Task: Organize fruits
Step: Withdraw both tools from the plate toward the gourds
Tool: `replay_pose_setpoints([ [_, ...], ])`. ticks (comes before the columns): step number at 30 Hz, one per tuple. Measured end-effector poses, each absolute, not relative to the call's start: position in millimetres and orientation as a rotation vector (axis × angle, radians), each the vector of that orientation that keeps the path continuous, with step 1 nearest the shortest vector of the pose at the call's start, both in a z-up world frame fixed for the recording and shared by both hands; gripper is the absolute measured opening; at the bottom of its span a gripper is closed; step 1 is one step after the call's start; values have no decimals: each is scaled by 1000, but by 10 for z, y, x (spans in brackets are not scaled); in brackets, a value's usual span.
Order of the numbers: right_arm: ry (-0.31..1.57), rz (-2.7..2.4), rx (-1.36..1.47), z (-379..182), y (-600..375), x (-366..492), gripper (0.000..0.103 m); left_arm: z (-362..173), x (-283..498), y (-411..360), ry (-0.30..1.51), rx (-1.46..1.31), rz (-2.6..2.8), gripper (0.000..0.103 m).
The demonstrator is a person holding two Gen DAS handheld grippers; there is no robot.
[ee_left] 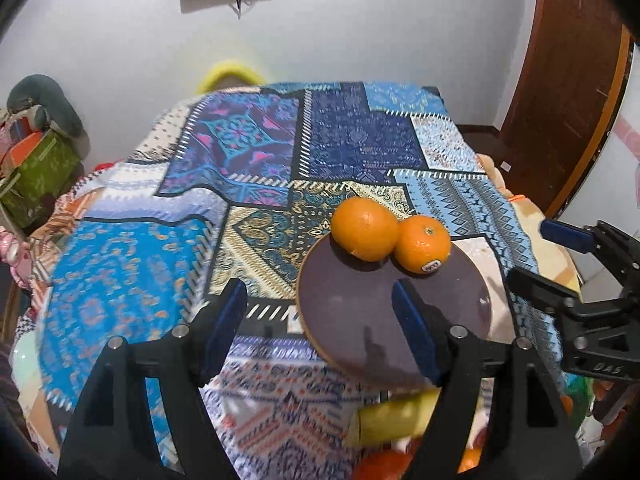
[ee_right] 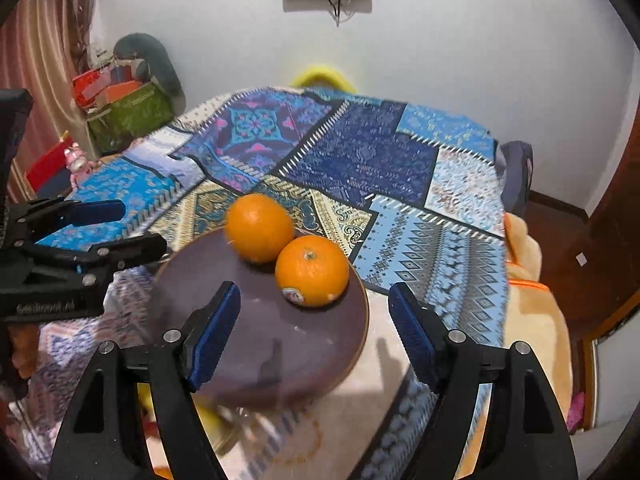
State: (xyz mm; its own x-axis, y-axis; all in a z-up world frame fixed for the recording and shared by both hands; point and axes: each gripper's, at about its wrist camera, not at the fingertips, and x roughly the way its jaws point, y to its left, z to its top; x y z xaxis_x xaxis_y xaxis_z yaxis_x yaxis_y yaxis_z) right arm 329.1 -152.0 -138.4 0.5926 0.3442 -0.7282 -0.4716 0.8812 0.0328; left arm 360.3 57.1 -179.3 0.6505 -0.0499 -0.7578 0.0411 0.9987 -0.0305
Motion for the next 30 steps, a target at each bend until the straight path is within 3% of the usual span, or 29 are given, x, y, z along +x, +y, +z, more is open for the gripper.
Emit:
replay_pose_setpoints([
  [15, 731, 407, -159, -950, -1868, 2194, 80, -1275, 2339, 605, 771, 20, -32, 86],
  [30, 855, 310, -228, -1545, -2108, 1420, 84, -1947, 1823, 124, 925, 4, -110, 88],
])
